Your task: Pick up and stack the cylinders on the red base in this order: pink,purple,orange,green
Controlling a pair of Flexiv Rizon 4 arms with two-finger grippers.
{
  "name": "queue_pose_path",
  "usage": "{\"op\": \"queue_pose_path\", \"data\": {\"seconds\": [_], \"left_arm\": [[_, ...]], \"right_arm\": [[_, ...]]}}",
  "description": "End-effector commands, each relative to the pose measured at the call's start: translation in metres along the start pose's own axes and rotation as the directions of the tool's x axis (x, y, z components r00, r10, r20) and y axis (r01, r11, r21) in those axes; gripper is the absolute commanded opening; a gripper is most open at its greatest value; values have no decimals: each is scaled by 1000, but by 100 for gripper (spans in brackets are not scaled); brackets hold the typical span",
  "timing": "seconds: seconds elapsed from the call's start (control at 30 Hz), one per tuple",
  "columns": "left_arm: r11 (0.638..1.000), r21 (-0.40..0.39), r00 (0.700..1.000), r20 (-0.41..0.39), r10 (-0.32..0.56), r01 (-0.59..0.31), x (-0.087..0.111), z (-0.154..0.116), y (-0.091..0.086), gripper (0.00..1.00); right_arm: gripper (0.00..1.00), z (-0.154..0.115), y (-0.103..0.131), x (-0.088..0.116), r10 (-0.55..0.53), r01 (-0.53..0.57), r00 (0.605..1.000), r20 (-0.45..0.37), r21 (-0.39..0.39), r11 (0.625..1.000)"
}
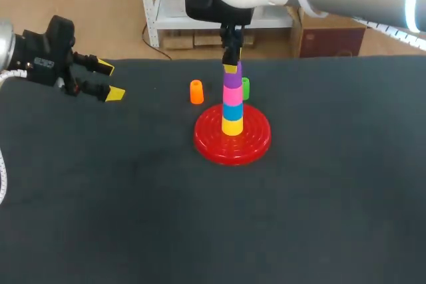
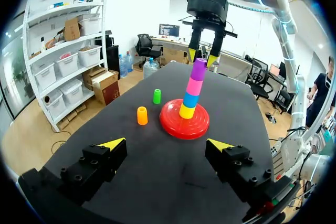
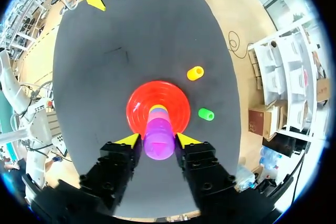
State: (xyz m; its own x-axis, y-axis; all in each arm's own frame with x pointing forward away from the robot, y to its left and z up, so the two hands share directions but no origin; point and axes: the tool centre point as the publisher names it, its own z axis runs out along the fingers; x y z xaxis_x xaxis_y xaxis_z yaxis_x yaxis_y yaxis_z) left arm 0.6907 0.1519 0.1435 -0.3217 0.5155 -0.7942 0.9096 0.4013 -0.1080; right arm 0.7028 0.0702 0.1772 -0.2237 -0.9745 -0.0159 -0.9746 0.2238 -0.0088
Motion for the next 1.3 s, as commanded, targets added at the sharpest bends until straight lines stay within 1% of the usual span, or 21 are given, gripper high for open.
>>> {"op": "queue_pose_path", "data": {"seconds": [0.03, 0.2, 0.27, 0.37, 0.4, 0.6, 0.7, 0.77, 0.87, 1.07, 1.3], "left_arm": [[1000, 0, 1000, 3, 2, -2, 1, 0, 0, 100], [1000, 0, 1000, 3, 2, -2, 1, 0, 0, 100], [1000, 0, 1000, 3, 2, -2, 1, 0, 0, 100], [1000, 0, 1000, 3, 2, -2, 1, 0, 0, 100], [1000, 0, 1000, 3, 2, -2, 1, 0, 0, 100], [1000, 0, 1000, 3, 2, -2, 1, 0, 0, 100], [1000, 0, 1000, 3, 2, -2, 1, 0, 0, 100], [1000, 0, 1000, 3, 2, -2, 1, 0, 0, 100], [1000, 0, 1000, 3, 2, -2, 1, 0, 0, 100], [1000, 0, 1000, 3, 2, -2, 1, 0, 0, 100], [1000, 0, 1000, 3, 2, -2, 1, 0, 0, 100]], "right_arm": [[100, -10, 7, 0, 0, 0, 1000, 7, 32, 1000], [100, -28, 7, -7, 3, -5, 999, 32, 64, 998], [100, -33, 3, -16, 9, -12, 999, 47, 68, 998], [100, -31, -6, -31, 8, -11, 999, 47, 64, 998], [100, -28, -12, -41, 8, -10, 999, 45, 58, 998], [100, -6, -44, -82, 36, -37, 999, 30, 30, 999], [100, 10, -57, -96, 63, -63, 998, 25, 7, 998], [100, 23, -66, -107, 95, -94, 995, 40, -29, 995], [100, 33, -73, -121, 108, -108, 994, 10, -36, 994], [100, 54, -80, -136, 138, -140, 990, -41, -45, 989], [100, 74, -84, -139, 175, -182, 979, -105, -59, 982]]}}
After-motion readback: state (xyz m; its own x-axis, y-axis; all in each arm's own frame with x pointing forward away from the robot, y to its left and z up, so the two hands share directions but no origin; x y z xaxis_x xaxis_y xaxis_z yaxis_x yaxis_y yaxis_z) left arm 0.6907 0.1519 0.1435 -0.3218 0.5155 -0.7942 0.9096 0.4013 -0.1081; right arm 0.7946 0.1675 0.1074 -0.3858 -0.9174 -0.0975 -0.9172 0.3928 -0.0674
